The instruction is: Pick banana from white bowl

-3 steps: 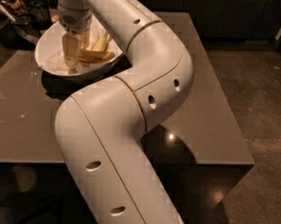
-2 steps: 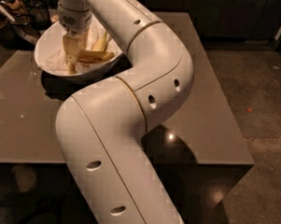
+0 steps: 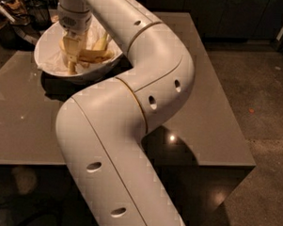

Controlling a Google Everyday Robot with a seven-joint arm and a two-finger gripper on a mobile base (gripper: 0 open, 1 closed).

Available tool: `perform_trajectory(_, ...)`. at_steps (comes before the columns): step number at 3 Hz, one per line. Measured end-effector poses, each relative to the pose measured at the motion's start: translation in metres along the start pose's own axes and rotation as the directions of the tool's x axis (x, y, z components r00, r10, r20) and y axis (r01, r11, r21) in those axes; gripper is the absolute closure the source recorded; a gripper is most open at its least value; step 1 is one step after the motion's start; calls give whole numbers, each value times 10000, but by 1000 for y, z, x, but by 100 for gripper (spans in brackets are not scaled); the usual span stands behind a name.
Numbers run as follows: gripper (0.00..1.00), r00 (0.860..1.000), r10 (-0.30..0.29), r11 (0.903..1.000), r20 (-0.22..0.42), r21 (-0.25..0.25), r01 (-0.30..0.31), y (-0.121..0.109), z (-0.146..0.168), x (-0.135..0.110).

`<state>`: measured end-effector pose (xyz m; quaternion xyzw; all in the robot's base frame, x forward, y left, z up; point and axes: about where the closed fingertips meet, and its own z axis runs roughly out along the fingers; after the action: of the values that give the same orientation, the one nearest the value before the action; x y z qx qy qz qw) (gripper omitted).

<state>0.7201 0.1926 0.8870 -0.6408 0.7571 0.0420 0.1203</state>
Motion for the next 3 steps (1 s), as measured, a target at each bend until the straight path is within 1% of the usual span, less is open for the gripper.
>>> perform_trajectory(1, 100, 9999, -59, 9998, 123, 196, 56, -3, -2, -3)
perform_trajectory(2, 100, 9983, -389, 9969, 445, 698, 358, 5, -24, -6)
perform_trajectory(3, 100, 9919, -685, 9868, 1071, 1538, 515, 24, -66, -6)
